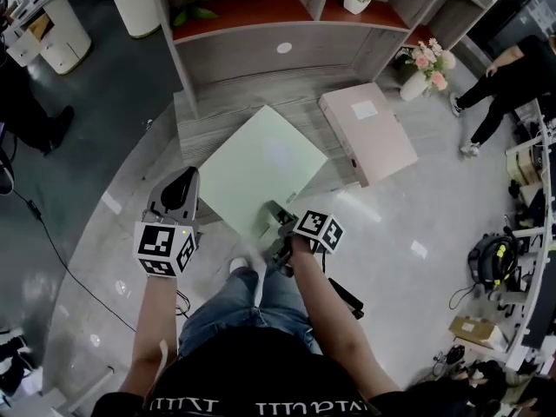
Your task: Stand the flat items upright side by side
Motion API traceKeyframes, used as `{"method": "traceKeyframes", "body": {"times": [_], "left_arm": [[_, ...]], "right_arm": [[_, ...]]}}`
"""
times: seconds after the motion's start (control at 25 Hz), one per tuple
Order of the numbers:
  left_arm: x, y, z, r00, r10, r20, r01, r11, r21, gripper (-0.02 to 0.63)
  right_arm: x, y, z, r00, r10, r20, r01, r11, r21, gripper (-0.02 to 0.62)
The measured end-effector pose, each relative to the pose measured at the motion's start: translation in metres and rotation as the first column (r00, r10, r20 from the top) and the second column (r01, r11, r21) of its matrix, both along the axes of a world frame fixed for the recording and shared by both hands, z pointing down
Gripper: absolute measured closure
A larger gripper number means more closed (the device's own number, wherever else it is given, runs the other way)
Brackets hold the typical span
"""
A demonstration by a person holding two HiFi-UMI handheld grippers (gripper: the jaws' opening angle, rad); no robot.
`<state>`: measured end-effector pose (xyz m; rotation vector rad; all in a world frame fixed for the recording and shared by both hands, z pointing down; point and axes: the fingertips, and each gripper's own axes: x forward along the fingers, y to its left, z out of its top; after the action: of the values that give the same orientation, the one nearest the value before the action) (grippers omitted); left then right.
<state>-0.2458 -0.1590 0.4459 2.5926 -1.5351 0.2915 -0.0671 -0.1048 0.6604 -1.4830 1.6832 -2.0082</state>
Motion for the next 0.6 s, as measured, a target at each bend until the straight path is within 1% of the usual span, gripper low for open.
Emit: {"method": "traceKeyframes", "body": {"times": [0.08, 0.16, 0.24, 0.36, 0.48, 0.6], "left_arm": [[0.002, 0.003, 0.001, 1.0, 0.006, 0.004, -0.006, 1.0, -0.001, 0.592], [0.003, 0.007, 0.003, 1.0, 0.01, 0.011, -0.01, 1.0, -0.002, 0.592], [0.003, 0.011, 0.007, 1.0, 0.011, 0.021, -0.011, 1.0, -0.007, 0.592], [0.001, 0.017, 0.014, 0.999, 0.011, 0.043, -0.01, 1.0, -0.019, 0.592], [-0.002, 0.023, 0.022, 0.998, 0.011, 0.061, -0.009, 0.999, -0.033, 0.592], [-0.006, 0.026, 0.029, 0.999, 0.004, 0.054, -0.001, 0.999, -0.049, 0.592]], "right_arm": [[0.006, -0.002, 0.0, 1.0, -0.005, 0.011, 0.004, 0.999, 0.053, 0.247], [0.016, -0.009, 0.001, 1.0, 0.008, 0.03, -0.011, 0.995, 0.097, 0.232], [0.023, -0.02, 0.002, 0.998, 0.013, 0.057, -0.02, 0.992, 0.122, 0.224], [0.024, -0.035, 0.009, 0.997, -0.004, 0.073, -0.005, 0.992, 0.124, 0.224], [0.023, -0.039, 0.015, 0.996, -0.02, 0.082, 0.009, 0.991, 0.133, 0.224], [0.023, -0.03, 0.017, 0.988, -0.011, 0.151, -0.009, 0.991, 0.133, 0.225]]}}
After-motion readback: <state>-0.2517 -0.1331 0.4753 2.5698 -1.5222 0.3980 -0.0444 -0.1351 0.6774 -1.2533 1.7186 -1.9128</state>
